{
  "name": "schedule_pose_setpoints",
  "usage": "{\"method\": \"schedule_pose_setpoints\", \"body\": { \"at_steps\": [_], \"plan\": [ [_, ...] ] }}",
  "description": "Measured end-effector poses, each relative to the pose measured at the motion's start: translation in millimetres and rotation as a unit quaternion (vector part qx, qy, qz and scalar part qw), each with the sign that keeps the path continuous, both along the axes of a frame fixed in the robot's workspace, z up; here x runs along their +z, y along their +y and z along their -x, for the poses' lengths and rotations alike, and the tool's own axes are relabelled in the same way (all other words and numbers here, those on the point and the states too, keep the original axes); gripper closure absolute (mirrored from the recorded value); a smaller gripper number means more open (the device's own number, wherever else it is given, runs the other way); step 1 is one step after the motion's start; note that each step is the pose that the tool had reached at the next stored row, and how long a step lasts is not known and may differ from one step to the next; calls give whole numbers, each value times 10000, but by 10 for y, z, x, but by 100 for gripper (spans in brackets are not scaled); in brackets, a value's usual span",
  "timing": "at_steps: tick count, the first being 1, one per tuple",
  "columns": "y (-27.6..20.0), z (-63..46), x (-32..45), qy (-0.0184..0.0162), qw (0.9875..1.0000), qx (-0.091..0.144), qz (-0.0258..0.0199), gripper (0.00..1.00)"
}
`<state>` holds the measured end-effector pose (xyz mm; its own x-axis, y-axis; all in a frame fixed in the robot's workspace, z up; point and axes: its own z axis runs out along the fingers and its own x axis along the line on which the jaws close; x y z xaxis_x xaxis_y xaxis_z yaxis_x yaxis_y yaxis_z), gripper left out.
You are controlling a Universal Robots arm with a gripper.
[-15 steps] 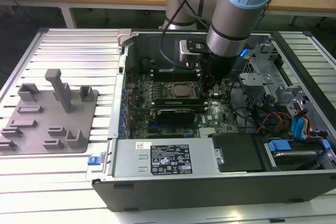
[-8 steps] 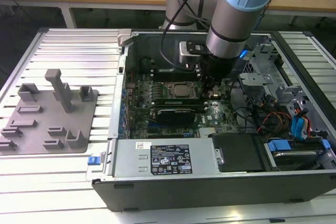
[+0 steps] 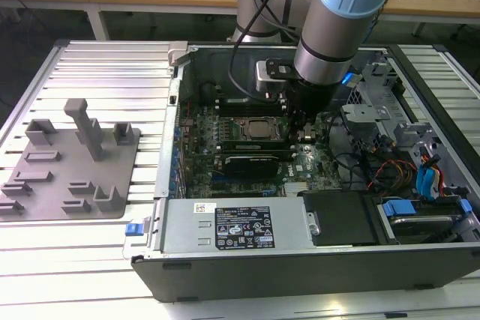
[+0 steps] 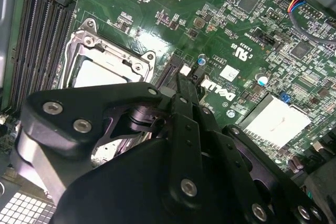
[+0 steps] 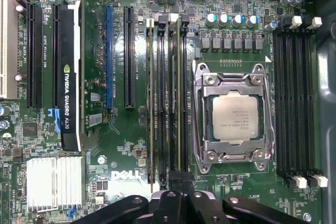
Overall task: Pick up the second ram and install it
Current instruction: 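Press down the second ram until it locks into place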
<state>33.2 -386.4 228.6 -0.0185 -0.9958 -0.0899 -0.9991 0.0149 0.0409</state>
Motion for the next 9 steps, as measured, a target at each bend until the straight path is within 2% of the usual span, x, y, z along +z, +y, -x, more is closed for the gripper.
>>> {"method": "schedule_pose_setpoints", "body": {
  "at_steps": [6,9],
  "plan": [
    [0,0,-7,0,10000,0,0,92],
    [1,0,45,0,10000,-1,-2,92]
  ]
}}
